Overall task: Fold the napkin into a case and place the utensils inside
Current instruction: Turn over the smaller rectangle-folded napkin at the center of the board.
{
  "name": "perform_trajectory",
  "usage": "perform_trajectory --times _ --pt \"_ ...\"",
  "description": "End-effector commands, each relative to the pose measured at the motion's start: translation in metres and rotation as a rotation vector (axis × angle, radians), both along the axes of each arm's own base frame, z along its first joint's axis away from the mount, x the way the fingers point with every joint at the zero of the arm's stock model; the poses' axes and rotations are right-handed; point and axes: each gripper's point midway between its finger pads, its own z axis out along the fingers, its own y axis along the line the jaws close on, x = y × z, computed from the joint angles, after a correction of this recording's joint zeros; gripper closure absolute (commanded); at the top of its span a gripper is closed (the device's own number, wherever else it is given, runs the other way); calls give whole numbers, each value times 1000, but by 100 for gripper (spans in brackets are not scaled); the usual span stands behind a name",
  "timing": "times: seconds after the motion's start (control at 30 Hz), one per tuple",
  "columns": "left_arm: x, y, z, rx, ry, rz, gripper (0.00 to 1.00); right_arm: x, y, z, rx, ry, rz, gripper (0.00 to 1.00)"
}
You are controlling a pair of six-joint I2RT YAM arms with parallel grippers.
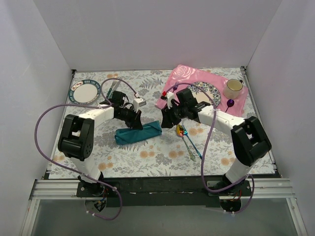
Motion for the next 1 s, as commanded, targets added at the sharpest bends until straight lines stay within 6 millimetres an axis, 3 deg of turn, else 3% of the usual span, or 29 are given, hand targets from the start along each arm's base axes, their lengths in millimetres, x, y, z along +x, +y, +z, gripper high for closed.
perform_trajectory --times 0.0,0.23,0.43,0.47,0.53,0.57,0.97 --pt "15 7 31 25 -189 8 100 16 -8 47 46 -125 0 45" --pt "31 16 66 104 -459 74 100 33 -23 65 35 -205 -42 35" --pt "25 14 53 207 -619 102 100 39 -24 69 36 -228 -47 33" --pt "20 21 43 245 -629 123 100 38 -24 68 37 -226 -44 33" --pt "18 14 41 247 -683 123 100 38 -24 67 37 -221 -42 33" --pt "9 19 27 276 -666 118 100 38 -23 67 36 -221 -40 33" --pt "-7 8 42 281 -842 179 100 38 -21 67 39 -217 -31 32"
